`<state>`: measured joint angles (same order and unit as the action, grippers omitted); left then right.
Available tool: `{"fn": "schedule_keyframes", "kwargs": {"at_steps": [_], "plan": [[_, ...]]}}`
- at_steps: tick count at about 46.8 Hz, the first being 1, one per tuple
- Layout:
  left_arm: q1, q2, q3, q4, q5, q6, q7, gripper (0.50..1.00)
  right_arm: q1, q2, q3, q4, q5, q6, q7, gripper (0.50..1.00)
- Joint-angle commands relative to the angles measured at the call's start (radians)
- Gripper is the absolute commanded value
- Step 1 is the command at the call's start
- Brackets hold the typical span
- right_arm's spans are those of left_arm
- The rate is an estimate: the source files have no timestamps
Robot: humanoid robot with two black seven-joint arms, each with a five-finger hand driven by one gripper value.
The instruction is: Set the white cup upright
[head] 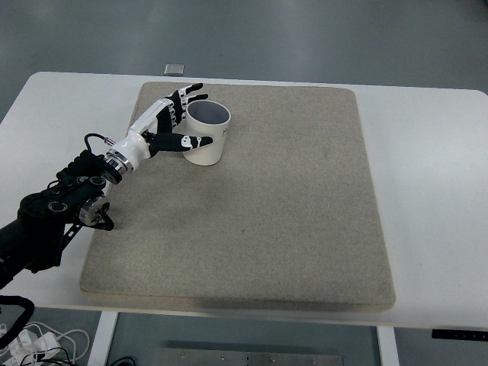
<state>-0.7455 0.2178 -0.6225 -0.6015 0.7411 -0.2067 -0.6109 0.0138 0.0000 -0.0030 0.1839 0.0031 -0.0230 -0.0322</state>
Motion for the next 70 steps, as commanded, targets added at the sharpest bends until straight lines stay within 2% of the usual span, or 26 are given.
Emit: {"fn": "schedule_keyframes", "kwargs": {"at_steps": [1,20,29,33,41,49,56,64,70], "plan": [[0.0,0.006,-0.002,-0.007,0.0,-0.002,0.0,0.992,0.0,0.0,0.0,0.0,0.0,0.0,0.0,0.952],[-0.009,0.078,-0.032,-0.089,0.0,-0.003,0.0,0.994,0.0,0.0,0.0,0.0,0.0,0.0,0.0,0.952],[-0.02,0.083,-0.094,-0.101,-0.011,-0.008,0.0,0.992,0.0,0.0,0.0,0.0,0.0,0.0,0.0,0.952],[-0.052,0.086,-0.105,-0.1,-0.025,-0.007,0.0,0.994,0.0,0.0,0.0,0.0,0.0,0.0,0.0,0.952],[-0.136,0.107,-0.102,-0.083,-0.123,-0.005,0.0,0.992,0.0,0.0,0.0,0.0,0.0,0.0,0.0,0.952],[-0.212,0.109,-0.092,0.003,-0.21,0.0,0.0,0.992,0.0,0.0,0.0,0.0,0.0,0.0,0.0,0.952],[-0.248,0.1,-0.092,0.048,-0.316,-0.005,0.0,0.994,0.0,0.0,0.0,0.0,0.0,0.0,0.0,0.952],[-0.25,0.107,-0.092,0.065,-0.494,-0.005,0.002,0.992,0.0,0.0,0.0,-0.001,0.0,0.0,0.0,0.952],[-0.264,0.107,-0.108,0.12,-0.597,-0.007,0.167,0.992,0.0,0.0,0.0,0.0,0.0,0.0,0.0,0.952]]}}
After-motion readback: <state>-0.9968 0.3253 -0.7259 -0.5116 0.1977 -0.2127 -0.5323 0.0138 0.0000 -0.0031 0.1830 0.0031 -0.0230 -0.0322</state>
